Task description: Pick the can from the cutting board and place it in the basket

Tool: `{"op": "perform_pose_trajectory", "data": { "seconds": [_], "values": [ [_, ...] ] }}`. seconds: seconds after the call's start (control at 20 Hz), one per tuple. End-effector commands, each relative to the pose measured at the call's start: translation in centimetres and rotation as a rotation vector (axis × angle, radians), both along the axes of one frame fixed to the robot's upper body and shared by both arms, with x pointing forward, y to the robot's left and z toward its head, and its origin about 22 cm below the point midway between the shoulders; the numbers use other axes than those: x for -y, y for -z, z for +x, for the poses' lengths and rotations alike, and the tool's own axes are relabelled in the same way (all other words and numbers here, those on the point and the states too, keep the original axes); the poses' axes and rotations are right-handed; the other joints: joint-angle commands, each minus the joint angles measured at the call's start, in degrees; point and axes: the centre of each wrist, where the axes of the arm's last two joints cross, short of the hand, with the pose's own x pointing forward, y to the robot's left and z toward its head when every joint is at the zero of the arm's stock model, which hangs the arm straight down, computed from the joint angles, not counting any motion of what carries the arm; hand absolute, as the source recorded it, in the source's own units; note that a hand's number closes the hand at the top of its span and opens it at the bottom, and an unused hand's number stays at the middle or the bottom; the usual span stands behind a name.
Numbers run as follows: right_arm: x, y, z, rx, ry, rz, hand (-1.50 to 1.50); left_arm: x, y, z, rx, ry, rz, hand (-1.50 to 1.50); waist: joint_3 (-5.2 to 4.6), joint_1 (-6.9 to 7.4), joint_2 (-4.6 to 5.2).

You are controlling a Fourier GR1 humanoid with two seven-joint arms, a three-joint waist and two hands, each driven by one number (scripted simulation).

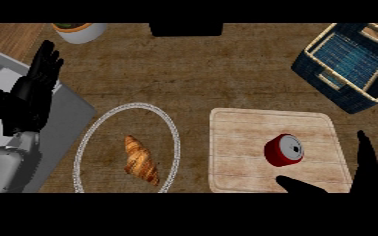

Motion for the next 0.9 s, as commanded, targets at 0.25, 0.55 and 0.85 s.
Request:
{"op": "perform_pose_trajectory", "data": {
  "seconds": [0.25,0.55,0.85],
  "values": [
    [-1.3,2.2,0.6,-0.045,0.106,-0.027,-1.50,-0.6,2.0,-0.1,-0.117,-0.018,-0.034,0.00,-0.80,-0.21,0.71],
    [-2.2,3.1,0.7,0.004,0.079,-0.001,-1.50,-1.6,4.2,-0.8,-0.119,-0.020,-0.035,0.00,-0.82,-0.28,0.84],
    [-3.4,4.2,1.1,0.008,0.093,0.012,-1.50,-0.8,4.4,-1.1,-0.119,-0.023,-0.031,0.00,-0.82,-0.21,0.77]
  ]
}}
